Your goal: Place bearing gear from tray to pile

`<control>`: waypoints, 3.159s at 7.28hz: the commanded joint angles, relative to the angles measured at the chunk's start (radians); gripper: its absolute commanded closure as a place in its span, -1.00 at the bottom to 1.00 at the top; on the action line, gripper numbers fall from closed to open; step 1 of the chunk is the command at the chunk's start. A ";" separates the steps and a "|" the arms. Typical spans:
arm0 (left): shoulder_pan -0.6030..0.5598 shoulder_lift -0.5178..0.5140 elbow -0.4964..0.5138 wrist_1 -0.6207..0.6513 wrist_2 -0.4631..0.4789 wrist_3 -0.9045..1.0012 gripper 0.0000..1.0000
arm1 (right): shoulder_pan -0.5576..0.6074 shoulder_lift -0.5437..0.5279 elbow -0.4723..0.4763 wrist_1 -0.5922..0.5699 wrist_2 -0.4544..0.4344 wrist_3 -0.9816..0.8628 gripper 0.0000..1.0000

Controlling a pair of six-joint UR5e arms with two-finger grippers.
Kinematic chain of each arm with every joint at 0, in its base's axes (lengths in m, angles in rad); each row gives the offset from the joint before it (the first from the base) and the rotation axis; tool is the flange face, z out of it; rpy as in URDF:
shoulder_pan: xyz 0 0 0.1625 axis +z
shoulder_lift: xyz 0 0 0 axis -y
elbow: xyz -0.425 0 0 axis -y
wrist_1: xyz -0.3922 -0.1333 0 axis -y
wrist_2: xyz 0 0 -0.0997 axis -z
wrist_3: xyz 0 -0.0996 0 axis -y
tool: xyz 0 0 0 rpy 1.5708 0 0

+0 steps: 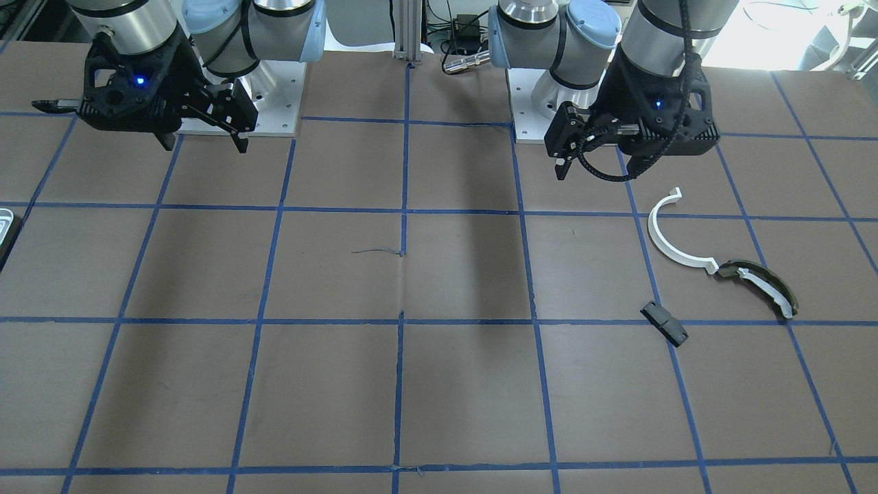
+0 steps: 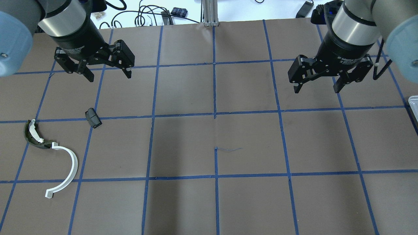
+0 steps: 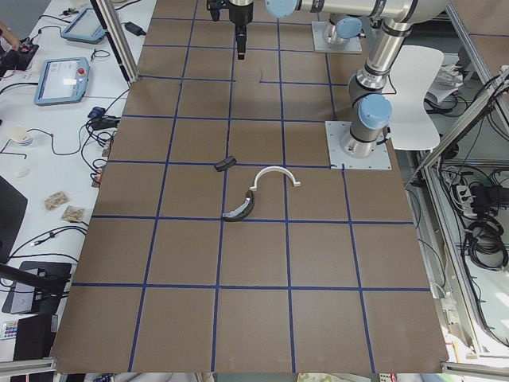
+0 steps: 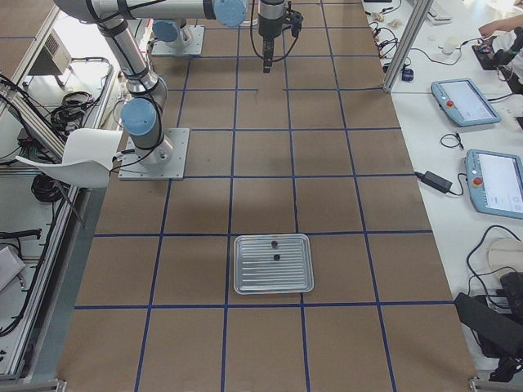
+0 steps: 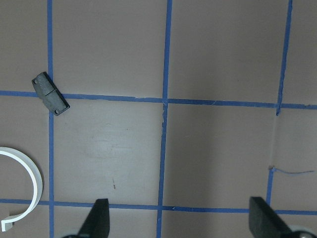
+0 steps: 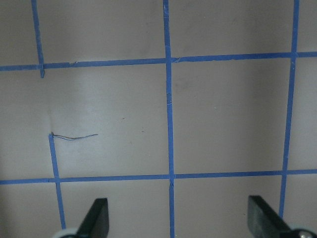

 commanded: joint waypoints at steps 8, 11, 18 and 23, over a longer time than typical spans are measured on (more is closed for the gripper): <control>-0.002 0.009 -0.039 0.073 0.000 0.026 -1.00 | 0.001 -0.002 0.000 0.003 -0.004 0.000 -1.00; -0.002 0.007 -0.039 0.075 0.001 0.027 -1.00 | -0.004 0.001 0.000 0.000 -0.003 0.000 -1.00; -0.003 0.009 -0.038 0.075 0.001 0.026 -1.00 | -0.547 0.069 0.003 -0.019 -0.016 -0.199 -1.00; -0.003 0.006 -0.033 0.075 0.000 0.026 -1.00 | -0.821 0.361 -0.017 -0.326 -0.160 -0.409 -1.00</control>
